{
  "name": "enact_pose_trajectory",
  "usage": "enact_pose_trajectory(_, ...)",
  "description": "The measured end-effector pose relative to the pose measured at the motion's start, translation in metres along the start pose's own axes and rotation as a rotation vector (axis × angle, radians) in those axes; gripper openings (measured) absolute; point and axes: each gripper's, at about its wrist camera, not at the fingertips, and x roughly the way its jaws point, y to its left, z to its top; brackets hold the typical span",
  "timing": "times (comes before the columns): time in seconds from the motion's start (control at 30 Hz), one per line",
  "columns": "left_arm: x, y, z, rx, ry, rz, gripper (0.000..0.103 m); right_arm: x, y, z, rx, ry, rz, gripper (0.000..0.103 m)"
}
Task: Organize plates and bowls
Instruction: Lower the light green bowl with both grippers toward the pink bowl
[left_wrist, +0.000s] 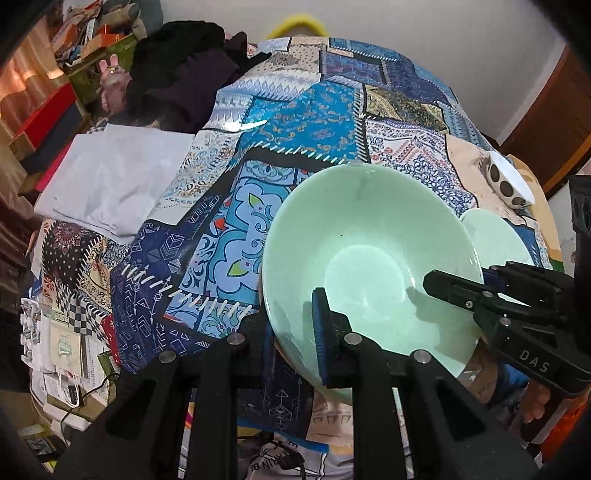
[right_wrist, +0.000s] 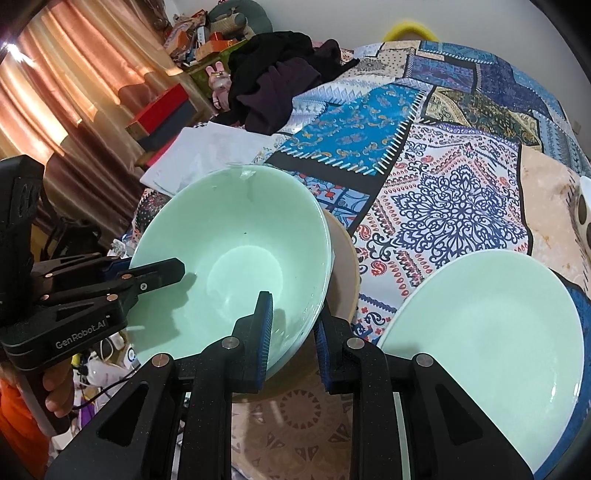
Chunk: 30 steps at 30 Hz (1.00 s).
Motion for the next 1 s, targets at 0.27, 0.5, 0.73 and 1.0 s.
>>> enact_pose_trajectory(0.27, 0.01, 0.0, 0.004, 0.01, 0.014, -0.012, 0.018, -0.001, -0.005, 0.0, 0.011, -0.001, 0.011, 0.022)
enact_pose_trajectory(0.5, 0.017, 0.001, 0.006, 0.006, 0.037, -0.021, 0.018, -0.007, -0.011, 0.003, 0.034, -0.023, 0.021, 0.023)
enact_pose_trajectory(0.73, 0.019, -0.01, 0.003, 0.053, 0.033, 0.022, 0.018, -0.016, -0.014, 0.003, 0.022, -0.049, -0.015, 0.024)
enact_pose_trajectory(1.0, 0.008, -0.01, 0.006, 0.038, 0.022, 0.041, 0.02, -0.032, -0.021, 0.004, 0.012, -0.082, -0.017, 0.024)
